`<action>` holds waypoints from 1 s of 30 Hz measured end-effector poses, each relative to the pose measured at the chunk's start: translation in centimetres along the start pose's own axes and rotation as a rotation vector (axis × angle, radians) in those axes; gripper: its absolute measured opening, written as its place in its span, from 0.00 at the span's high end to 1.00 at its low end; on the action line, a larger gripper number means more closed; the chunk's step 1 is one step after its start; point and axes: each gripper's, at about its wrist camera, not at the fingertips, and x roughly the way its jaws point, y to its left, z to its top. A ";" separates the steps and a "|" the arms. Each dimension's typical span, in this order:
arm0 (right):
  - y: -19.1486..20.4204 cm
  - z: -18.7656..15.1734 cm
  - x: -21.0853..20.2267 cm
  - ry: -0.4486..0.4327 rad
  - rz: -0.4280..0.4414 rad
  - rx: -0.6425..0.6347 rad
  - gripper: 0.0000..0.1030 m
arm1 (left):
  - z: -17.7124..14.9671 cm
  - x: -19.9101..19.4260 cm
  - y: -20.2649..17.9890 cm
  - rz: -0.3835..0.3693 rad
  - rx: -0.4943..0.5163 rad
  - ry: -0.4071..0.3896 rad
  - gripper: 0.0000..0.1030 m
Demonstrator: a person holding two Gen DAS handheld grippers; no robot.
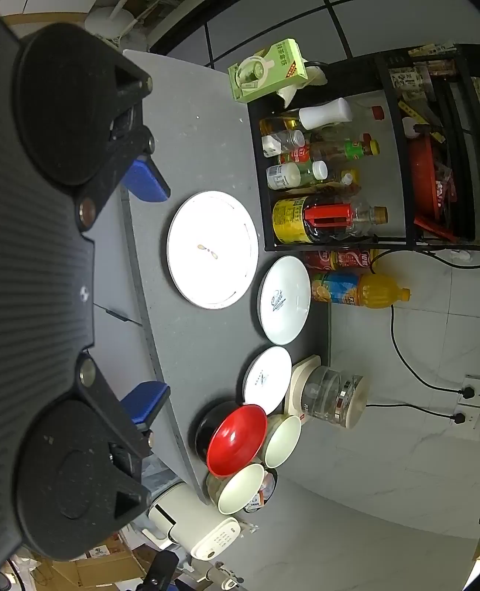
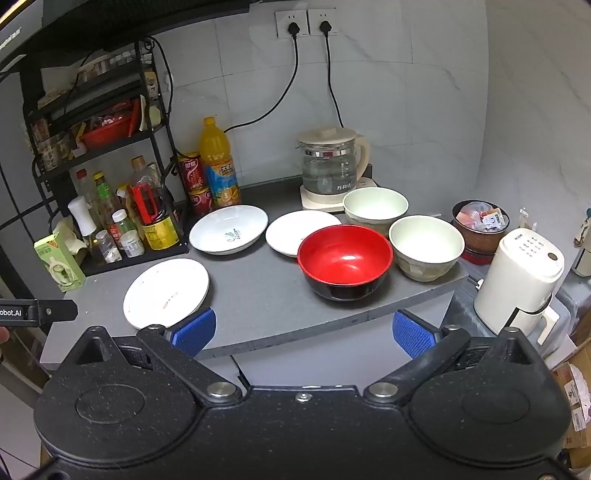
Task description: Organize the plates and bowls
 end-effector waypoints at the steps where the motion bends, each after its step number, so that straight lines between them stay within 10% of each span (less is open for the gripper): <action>1: 0.0 0.0 -0.1 0.000 -0.001 0.001 0.00 | 0.0 0.0 0.0 0.001 -0.002 0.000 0.01; 30: -0.2 -0.4 0.4 0.016 0.020 0.004 0.00 | -0.4 -0.5 0.0 0.008 -0.011 0.002 0.01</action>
